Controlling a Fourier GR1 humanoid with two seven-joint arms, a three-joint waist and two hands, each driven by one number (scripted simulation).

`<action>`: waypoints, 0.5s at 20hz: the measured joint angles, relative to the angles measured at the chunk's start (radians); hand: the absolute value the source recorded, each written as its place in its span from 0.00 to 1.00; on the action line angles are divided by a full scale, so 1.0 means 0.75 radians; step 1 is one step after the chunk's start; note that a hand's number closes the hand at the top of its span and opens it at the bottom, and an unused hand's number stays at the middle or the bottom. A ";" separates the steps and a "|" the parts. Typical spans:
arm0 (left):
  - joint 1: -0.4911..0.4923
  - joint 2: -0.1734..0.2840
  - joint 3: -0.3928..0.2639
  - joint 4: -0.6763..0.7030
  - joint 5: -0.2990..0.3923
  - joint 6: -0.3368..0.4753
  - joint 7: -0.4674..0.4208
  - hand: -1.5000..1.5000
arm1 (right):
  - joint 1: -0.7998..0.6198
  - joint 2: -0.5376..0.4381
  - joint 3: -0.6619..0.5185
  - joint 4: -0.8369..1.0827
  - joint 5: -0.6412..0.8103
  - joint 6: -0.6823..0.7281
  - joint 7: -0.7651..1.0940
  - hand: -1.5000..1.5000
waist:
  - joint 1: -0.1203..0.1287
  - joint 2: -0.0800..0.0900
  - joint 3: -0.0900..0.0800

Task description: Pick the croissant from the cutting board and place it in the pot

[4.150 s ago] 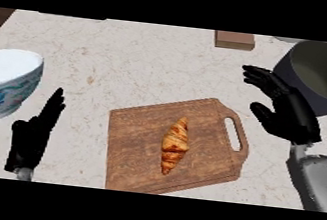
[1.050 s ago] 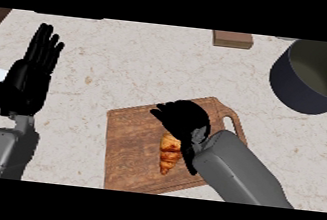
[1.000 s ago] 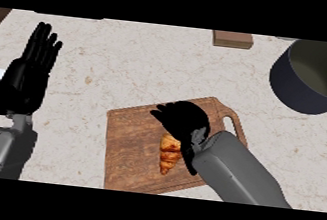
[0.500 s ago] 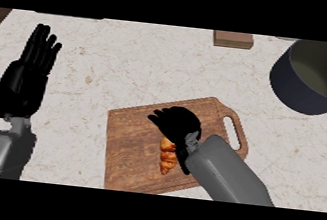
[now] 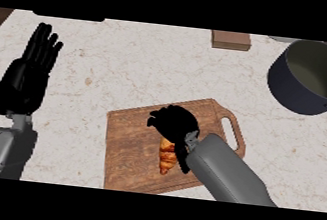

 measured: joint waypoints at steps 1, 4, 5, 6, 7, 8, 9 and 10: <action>-0.003 -0.010 -0.006 0.000 -0.009 0.011 -0.001 0.50 | -0.002 -0.001 0.005 0.018 0.012 -0.024 -0.028 1.00 | 0.001 -0.001 0.000; -0.024 -0.018 -0.009 0.009 -0.017 0.017 0.004 0.50 | -0.015 -0.003 0.042 0.032 0.020 -0.064 -0.024 1.00 | 0.001 -0.005 -0.001; -0.011 -0.016 -0.009 0.002 -0.014 0.008 -0.002 0.50 | -0.029 -0.001 0.040 0.044 0.018 -0.069 -0.032 1.00 | 0.003 -0.005 -0.001; -0.002 -0.014 -0.007 -0.014 -0.011 0.007 0.010 0.50 | -0.018 0.000 0.047 0.019 0.021 -0.067 -0.020 1.00 | 0.001 -0.006 -0.001; -0.008 -0.012 0.000 -0.006 -0.009 0.004 0.005 0.50 | -0.010 0.002 0.057 0.006 0.024 -0.080 -0.013 1.00 | 0.000 -0.006 -0.001; 0.005 -0.012 0.003 -0.023 -0.007 0.004 0.010 0.50 | 0.001 0.004 0.058 -0.015 0.039 -0.085 -0.013 1.00 | 0.000 -0.004 0.000; 0.012 -0.018 -0.006 -0.043 -0.016 0.012 0.019 0.50 | 0.002 0.010 0.065 -0.023 0.063 -0.096 -0.013 1.00 | 0.000 -0.003 0.001; 0.004 -0.022 -0.009 -0.046 -0.022 0.017 0.030 0.50 | 0.007 0.016 0.078 -0.045 0.078 -0.102 0.003 1.00 | -0.001 0.000 0.001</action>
